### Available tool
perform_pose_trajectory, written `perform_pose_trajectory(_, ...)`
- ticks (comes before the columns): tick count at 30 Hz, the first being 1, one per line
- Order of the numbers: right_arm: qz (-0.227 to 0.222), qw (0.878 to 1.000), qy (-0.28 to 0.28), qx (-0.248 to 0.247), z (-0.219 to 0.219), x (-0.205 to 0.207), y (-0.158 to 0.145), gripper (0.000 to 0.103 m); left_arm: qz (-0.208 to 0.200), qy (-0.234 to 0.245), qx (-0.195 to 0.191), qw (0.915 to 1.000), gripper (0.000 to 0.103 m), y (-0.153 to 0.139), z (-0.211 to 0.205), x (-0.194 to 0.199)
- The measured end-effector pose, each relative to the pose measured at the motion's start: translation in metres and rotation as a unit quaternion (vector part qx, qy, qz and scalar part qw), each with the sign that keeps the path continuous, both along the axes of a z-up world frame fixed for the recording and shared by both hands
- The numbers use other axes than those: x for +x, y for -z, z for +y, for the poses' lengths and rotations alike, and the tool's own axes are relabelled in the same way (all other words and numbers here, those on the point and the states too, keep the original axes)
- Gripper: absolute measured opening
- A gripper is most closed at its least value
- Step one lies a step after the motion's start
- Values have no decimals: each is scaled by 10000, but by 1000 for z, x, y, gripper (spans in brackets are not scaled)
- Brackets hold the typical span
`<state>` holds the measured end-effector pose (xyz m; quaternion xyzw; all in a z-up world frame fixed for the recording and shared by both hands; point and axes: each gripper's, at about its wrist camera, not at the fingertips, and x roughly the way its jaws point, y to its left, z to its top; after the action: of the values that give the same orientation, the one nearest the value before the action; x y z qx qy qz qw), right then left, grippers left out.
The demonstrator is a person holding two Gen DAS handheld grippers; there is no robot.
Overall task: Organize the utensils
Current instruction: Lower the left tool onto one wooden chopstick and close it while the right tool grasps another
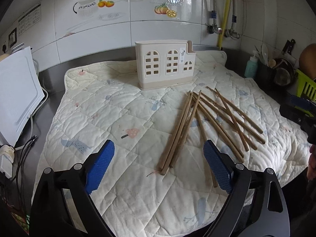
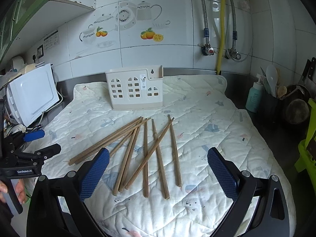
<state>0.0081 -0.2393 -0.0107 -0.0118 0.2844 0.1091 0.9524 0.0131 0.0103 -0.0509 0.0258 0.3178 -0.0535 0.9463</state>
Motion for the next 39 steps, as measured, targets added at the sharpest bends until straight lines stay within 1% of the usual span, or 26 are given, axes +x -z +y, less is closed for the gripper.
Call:
perform_pose_trajectory(2,53,10000,5,35,-2,2,4,96,31,40,74,10000,88,5,0,3)
perform_pose_trajectory(3,78,10000,15,42,-3,3,5,96,69,62,77,9999,84,7,1,6)
perform_pose_trajectory(4,97,9999,26,41,-4,4,7,96,114,120,71,9998,76,10,2,9)
perform_pose_trajectory(5,126,9999,29,39,-4,6,9,96,153,145,105,9997,72,12,3,12)
perform_pose_trajectory(7,160,9999,23,42,-4,8,12,96,210,228,182,9994,60,17,5,20)
perform_pose_trajectory(9,198,9998,17,52,-3,12,15,96,283,372,160,9988,53,21,7,28)
perform_pose_trajectory(11,224,9997,20,51,-3,15,18,96,347,498,119,9981,50,25,8,35)
perform_pose_trajectory(13,268,9996,32,66,-3,19,22,96,438,616,124,9971,44,29,6,44)
perform_pose_trajectory(15,310,9995,43,81,-3,22,25,96,518,700,170,9961,41,34,4,52)
perform_pose_trajectory(17,368,9993,46,85,-4,26,29,96,583,838,115,9947,39,38,2,59)
perform_pose_trajectory(22,434,9990,67,98,-6,34,35,96,762,956,191,9923,34,49,0,73)
perform_pose_trajectory(25,465,9989,58,97,-5,37,37,96,798,1058,154,9911,34,51,0,76)
perform_pose_trajectory(31,531,9985,29,107,-4,42,43,96,832,1233,344,9883,34,53,-6,77)
perform_pose_trajectory(34,551,9984,16,99,-3,43,45,96,824,1248,402,9879,34,54,-6,77)
perform_pose_trajectory(36,569,9983,28,94,-3,44,46,96,772,1209,537,9882,34,53,-8,77)
perform_pose_trajectory(37,581,9982,34,109,-4,44,47,96,756,1175,586,9885,33,53,-9,76)
perform_pose_trajectory(38,592,9982,34,127,-4,44,47,96,762,1169,556,9887,30,52,-9,76)
perform_pose_trajectory(39,601,9981,35,140,-4,45,48,96,785,1217,451,9884,20,52,-10,75)
